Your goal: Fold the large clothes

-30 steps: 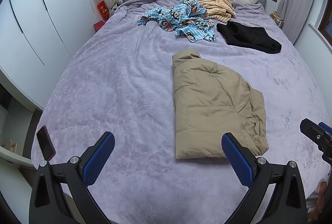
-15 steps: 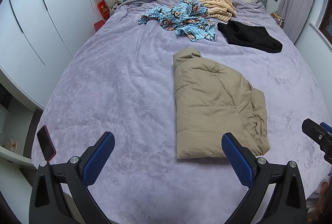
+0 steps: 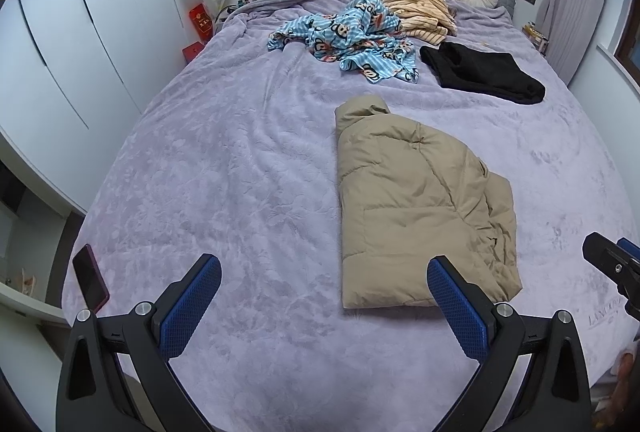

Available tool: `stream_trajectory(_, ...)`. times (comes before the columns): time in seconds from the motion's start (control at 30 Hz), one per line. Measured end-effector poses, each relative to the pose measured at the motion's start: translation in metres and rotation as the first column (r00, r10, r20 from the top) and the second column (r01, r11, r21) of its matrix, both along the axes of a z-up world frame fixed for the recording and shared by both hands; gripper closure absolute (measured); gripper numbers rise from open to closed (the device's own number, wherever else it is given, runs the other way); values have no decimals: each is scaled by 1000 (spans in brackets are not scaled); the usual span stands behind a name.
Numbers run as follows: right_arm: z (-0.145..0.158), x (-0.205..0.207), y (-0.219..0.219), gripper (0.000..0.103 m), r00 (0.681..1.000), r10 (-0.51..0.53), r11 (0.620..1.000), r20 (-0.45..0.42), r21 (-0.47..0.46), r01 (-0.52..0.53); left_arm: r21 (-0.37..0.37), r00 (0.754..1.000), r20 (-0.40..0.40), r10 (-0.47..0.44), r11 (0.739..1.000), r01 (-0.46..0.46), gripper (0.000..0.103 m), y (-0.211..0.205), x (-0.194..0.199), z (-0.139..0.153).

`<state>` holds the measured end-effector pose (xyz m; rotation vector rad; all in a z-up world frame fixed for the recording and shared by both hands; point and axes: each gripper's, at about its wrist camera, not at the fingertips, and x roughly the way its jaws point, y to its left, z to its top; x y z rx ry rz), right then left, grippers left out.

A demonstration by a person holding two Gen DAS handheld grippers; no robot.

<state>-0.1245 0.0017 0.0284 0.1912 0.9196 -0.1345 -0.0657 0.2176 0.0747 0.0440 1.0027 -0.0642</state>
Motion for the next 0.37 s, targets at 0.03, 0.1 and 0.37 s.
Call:
stream_trajectory(0.03,0,0,-1,0,1000,0,1000,-1,0,0,-2,1000,2,-1,1000,1,0,-2,1,1)
stream_trajectory(0.1,0,0,0,0,1000,1,1000,-1,0,-1,-3,1000,8,-6,1000,6,0,-1,0,1)
stream_trajectory(0.37,0,-1,-1,0,1000,-3,1000,-2,1,3,-13,1000,7,-18,1000,18,0,-2,4,5)
